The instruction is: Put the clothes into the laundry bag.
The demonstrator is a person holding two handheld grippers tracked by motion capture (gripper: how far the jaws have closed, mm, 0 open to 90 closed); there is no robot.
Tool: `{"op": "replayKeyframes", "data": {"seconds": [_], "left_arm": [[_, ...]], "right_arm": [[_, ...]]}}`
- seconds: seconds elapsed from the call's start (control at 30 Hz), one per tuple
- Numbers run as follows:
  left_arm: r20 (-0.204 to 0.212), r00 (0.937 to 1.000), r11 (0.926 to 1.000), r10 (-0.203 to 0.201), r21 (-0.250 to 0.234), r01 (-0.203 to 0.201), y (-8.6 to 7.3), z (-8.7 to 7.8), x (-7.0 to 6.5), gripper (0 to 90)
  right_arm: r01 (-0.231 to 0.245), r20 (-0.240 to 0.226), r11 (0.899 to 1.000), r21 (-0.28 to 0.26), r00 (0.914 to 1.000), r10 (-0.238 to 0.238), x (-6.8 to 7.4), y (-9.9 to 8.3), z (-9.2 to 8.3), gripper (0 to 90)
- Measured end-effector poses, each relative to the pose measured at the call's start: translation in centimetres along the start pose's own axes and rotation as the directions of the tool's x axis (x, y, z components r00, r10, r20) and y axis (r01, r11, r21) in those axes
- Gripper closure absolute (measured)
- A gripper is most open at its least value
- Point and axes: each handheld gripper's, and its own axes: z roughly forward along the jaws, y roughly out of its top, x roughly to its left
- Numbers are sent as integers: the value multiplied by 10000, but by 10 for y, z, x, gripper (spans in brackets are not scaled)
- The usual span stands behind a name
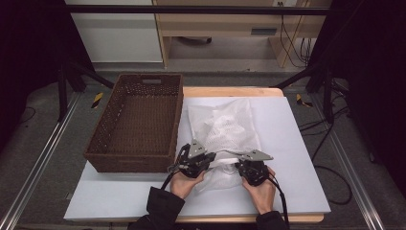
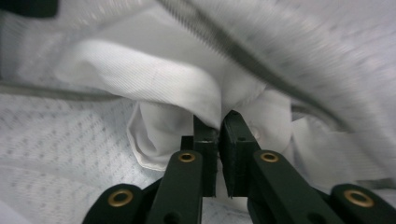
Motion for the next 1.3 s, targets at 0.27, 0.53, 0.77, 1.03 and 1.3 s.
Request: {"op": "replayKeyframes", "data": {"seconds": [0.27, 0.53, 0.77, 1.03, 1.3], "left_arm": [[60, 10000, 9999, -66, -154, 67, 2, -4, 0, 886], [213, 9997, 9959, -142, -889, 161, 15, -20, -3, 887], [288, 9996, 9980, -41, -621, 59, 4, -22, -5, 888], [202, 9994, 9993, -268, -239, 273, -7, -9, 0, 887], [193, 9994, 9993, -281, -248, 286, -6, -6, -1, 887]], "right_arm": [[-18, -517, 9963, -858, 9987, -27, 2, 12, -19, 887], [-505, -1152, 9768, -2083, 9930, 268, 16, 40, 8, 886], [-148, 29, 9978, -646, 9999, 150, 10, 34, 58, 864], [-136, -1084, 9963, -850, 9941, 43, 5, 21, 6, 550], [678, -773, 9976, -146, 9946, -687, 15, 1, 16, 559]]}}
